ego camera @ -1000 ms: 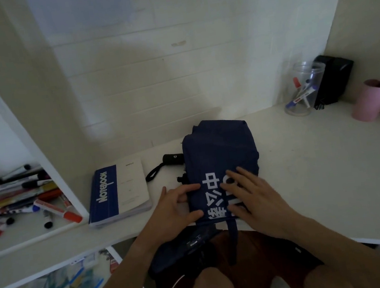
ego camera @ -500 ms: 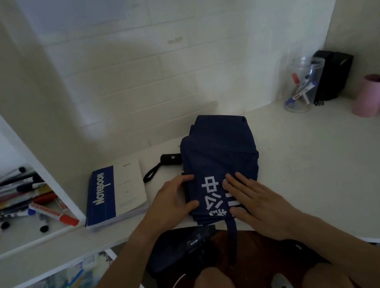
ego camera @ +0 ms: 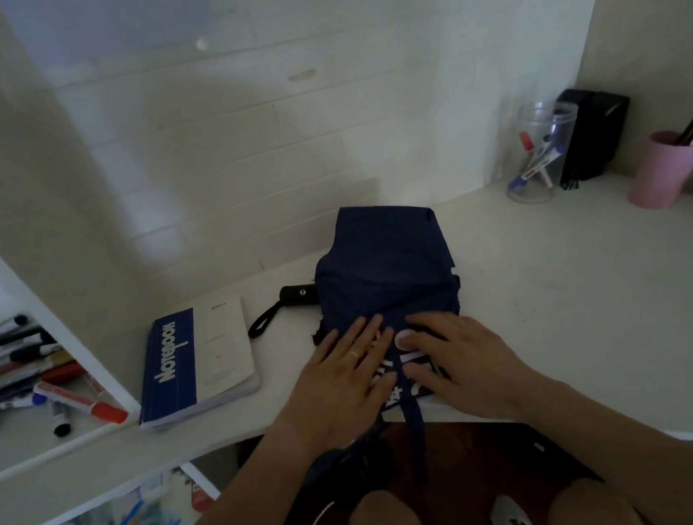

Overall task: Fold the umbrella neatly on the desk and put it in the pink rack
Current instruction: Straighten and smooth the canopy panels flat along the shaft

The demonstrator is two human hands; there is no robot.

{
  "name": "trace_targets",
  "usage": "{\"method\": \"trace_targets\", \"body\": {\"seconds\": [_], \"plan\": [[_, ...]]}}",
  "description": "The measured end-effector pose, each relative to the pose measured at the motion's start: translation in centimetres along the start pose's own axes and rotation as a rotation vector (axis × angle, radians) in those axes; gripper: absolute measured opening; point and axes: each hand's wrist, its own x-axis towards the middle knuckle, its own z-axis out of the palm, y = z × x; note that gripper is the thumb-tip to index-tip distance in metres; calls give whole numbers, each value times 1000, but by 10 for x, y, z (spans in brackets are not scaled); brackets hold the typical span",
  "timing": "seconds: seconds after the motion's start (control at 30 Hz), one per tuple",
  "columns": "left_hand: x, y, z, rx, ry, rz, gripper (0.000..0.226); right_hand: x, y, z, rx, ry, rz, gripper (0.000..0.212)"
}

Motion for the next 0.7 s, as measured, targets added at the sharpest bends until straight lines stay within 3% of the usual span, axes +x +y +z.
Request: {"method": "trace_targets", "body": {"seconds": [0.2,0.43,0.5,0.6,0.63,0.7], "plan": [[-14,-19,-7,-22,-41,-23,79,-1,22,5,-104,-240,33,79],[-10,-34,-11,-37,-88,-89,98,13,29,-10,-53,-308,45,82],[-10,-34,-9,-50,-71,-87,97,17,28,-22,101,-126,129,73],[-11,-33,-9,-60,-51,-88,96,44,31,-45,261,464,357,33],[-11,-33,-9,-57,-47,-89,96,57,34,-54,314,543,466,29],[-11,-32,-9,-52,-40,-87,95,82,39,-64,426,459,644,39]]}}
